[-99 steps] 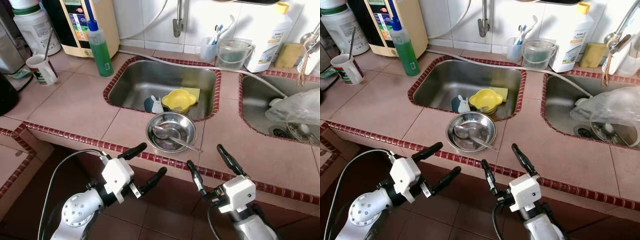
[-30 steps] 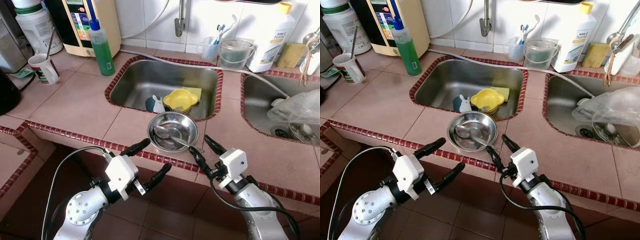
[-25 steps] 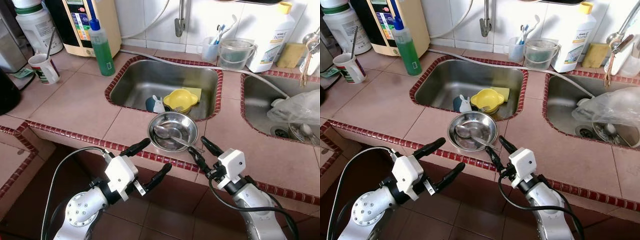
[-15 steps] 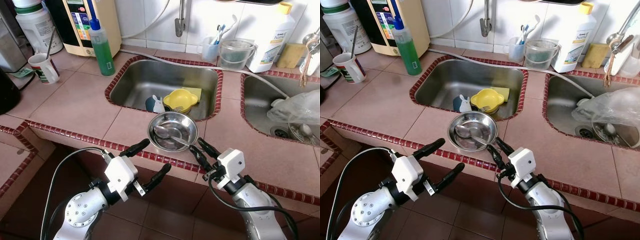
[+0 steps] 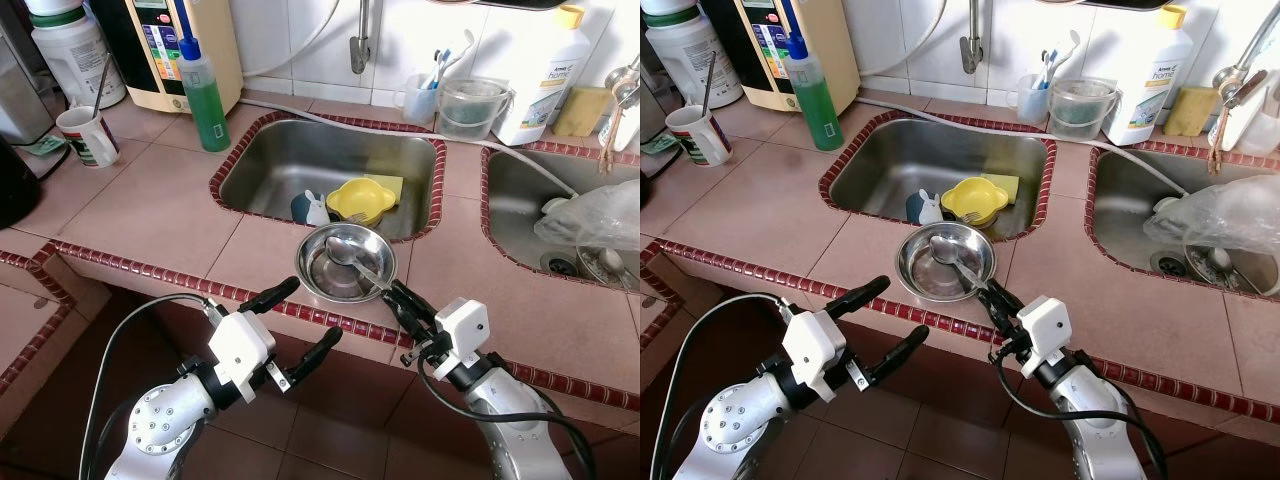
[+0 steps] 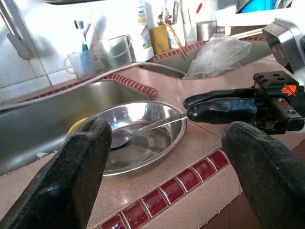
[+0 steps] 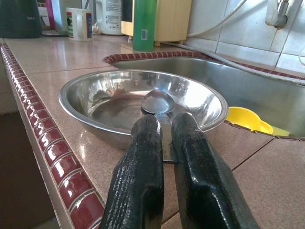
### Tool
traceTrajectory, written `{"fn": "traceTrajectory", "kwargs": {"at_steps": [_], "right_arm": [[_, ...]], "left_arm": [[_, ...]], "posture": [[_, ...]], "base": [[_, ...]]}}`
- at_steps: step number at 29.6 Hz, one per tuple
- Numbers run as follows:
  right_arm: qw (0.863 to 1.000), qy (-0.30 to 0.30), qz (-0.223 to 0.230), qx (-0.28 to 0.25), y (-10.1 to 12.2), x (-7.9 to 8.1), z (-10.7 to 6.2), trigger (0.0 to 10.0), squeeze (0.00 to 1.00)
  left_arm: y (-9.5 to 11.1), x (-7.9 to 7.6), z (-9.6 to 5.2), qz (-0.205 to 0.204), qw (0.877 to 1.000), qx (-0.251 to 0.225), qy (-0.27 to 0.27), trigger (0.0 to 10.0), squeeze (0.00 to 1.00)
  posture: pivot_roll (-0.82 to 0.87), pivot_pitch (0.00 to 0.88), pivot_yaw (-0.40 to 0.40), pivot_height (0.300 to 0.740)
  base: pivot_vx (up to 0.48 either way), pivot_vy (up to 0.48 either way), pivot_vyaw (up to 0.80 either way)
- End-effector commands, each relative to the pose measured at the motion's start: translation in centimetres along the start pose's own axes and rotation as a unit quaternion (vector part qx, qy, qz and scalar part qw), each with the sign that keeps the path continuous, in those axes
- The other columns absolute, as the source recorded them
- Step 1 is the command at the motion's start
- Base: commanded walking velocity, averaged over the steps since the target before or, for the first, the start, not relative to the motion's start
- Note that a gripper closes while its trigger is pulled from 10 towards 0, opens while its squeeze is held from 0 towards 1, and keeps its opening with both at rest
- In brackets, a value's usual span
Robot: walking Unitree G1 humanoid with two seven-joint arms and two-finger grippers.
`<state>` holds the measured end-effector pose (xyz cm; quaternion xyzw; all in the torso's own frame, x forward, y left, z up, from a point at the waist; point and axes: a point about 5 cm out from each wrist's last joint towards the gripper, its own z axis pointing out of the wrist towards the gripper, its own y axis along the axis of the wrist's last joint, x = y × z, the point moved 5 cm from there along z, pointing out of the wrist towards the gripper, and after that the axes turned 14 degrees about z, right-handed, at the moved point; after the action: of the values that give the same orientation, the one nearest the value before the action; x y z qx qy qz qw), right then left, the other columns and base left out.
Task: Kitchen organization
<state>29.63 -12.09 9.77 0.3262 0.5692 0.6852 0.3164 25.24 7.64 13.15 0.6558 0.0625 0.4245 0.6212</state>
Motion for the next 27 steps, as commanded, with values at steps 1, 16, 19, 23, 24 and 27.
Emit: {"fn": "traceTrajectory", "kwargs": {"at_steps": [1, 16, 19, 23, 24, 27], "right_arm": [[1.000, 0.000, 0.012, -0.002, 0.0, 0.1, -0.2, 0.0, 0.00], [0.996, 0.016, 0.006, -0.083, 4.8, 1.1, 1.7, 0.0, 0.00], [0.995, -0.003, 0.003, -0.099, 5.8, 0.2, 2.1, 8.6, 0.00], [0.993, -0.031, 0.001, -0.118, 7.0, -0.8, 2.4, 10.0, 0.00], [0.993, -0.031, 0.001, -0.118, 7.0, -0.8, 2.4, 10.0, 0.00], [0.991, -0.044, -0.004, -0.129, 7.6, -1.3, 2.6, 10.0, 0.00]], "left_arm": [[0.3, 0.3, -0.1, 0.007, 1.000, 0.000, 0.001, 10.0, 0.00], [0.2, 0.6, 0.2, 0.008, 1.000, -0.002, 0.006, 10.0, 0.00], [0.1, 1.4, 0.5, 0.006, 1.000, -0.003, 0.020, 10.0, 0.00], [-0.1, 2.6, 0.8, 0.003, 0.999, -0.002, 0.039, 10.0, 0.00], [-0.1, 2.6, 0.8, 0.003, 0.999, -0.002, 0.039, 10.0, 0.00], [-0.2, 3.3, 0.9, 0.002, 0.999, 0.000, 0.051, 10.0, 0.00]], "posture": [[0.02, 0.109, 0.071, 0.740], [0.01, 0.103, 0.066, 0.740], [0.01, 0.098, 0.060, 0.740], [0.01, 0.096, 0.057, 0.740], [0.01, 0.096, 0.057, 0.740], [0.00, 0.094, 0.050, 0.740]], "base": [[0.000, 0.000, 0.00], [0.000, 0.000, 0.00], [0.000, 0.000, 0.00], [0.000, 0.000, 0.00], [0.000, 0.000, 0.00], [0.000, 0.000, 0.00]]}}
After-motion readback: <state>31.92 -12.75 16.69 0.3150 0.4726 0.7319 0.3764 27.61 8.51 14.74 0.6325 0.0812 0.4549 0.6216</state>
